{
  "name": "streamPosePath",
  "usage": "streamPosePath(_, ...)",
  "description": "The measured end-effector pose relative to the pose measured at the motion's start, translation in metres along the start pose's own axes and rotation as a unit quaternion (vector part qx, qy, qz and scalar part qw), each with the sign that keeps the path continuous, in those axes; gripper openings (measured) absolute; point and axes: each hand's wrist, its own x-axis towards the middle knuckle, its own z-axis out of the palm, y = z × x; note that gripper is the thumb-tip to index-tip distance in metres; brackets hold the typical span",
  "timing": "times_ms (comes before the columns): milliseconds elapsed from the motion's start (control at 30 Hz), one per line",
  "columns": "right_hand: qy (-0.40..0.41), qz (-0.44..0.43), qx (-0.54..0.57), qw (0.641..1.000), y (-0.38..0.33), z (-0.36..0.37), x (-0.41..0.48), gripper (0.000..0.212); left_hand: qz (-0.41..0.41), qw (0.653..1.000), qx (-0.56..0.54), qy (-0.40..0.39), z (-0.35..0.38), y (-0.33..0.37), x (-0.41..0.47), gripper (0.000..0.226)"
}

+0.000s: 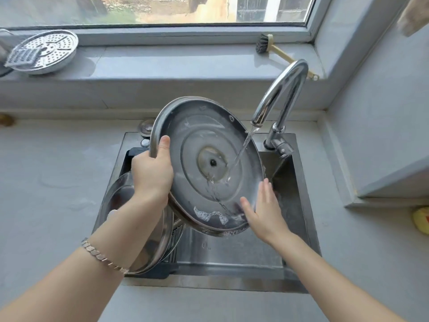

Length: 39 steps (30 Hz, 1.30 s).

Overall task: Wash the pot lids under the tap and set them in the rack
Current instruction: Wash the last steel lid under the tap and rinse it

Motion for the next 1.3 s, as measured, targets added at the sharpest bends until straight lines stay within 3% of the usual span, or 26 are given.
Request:
streamPosePath(133,-0.026,-0.143,-0.051,0.988,-0.047,0.012,-0.011,0.078,-0.014,0.998,-0.044,0.041,0.008,-0.001,-0.011,0.048)
streamPosePath(233,-0.028,-0.286,-0.047,0.957,-0.071,0.018,-0.02,0.084,-0.009,0.996,-0.054,0.068,0.014,-0.003,-0.017,0.05)
streamPosePath(333,-0.017,-0.384,-0.1,0.918,-0.053,0.01,-0.016,0.069,-0.034,0.992,-0.088,0.086,0.012,-0.005,-0.015,0.046)
streamPosePath(433,-0.007,-0.329,-0.158,0.931,-0.014,-0.007,-0.006,0.067,-0.05,0.988,-0.107,0.102,0.006,-0.005,-0.015,0.041)
streamPosePath(533,0.008,-0.281,-0.146,0.949,-0.013,-0.013,-0.006,0.072,-0.063,0.984,-0.119,0.119,0.008,-0.004,-0.019,0.043)
streamPosePath(667,-0.034,-0.388,-0.109,0.915,-0.046,0.006,-0.025,0.066,-0.078,0.983,-0.111,0.125,0.015,-0.003,-0.028,0.045)
streamPosePath(733,-0.032,-0.399,-0.126,0.908,-0.039,0.0,-0.019,0.066,-0.079,0.982,-0.11,0.132,0.013,-0.003,-0.029,0.045)
streamPosePath(900,0.012,-0.252,-0.158,0.955,-0.024,-0.013,-0.004,0.089,-0.09,0.98,-0.112,0.141,0.009,-0.004,-0.024,0.044)
streamPosePath(1067,-0.072,-0.339,-0.143,0.927,-0.04,-0.007,-0.017,0.08,-0.095,0.987,-0.067,0.112,0.01,-0.014,-0.029,0.042)
streamPosePath(1200,-0.036,-0.175,-0.176,0.968,-0.002,-0.029,0.012,0.1,-0.112,0.99,-0.052,0.063,0.003,-0.023,-0.033,0.036)
streamPosePath(1300,-0.016,-0.06,-0.221,0.973,-0.001,-0.033,0.025,0.081,-0.146,0.988,-0.036,0.024,0.006,-0.026,-0.039,0.039)
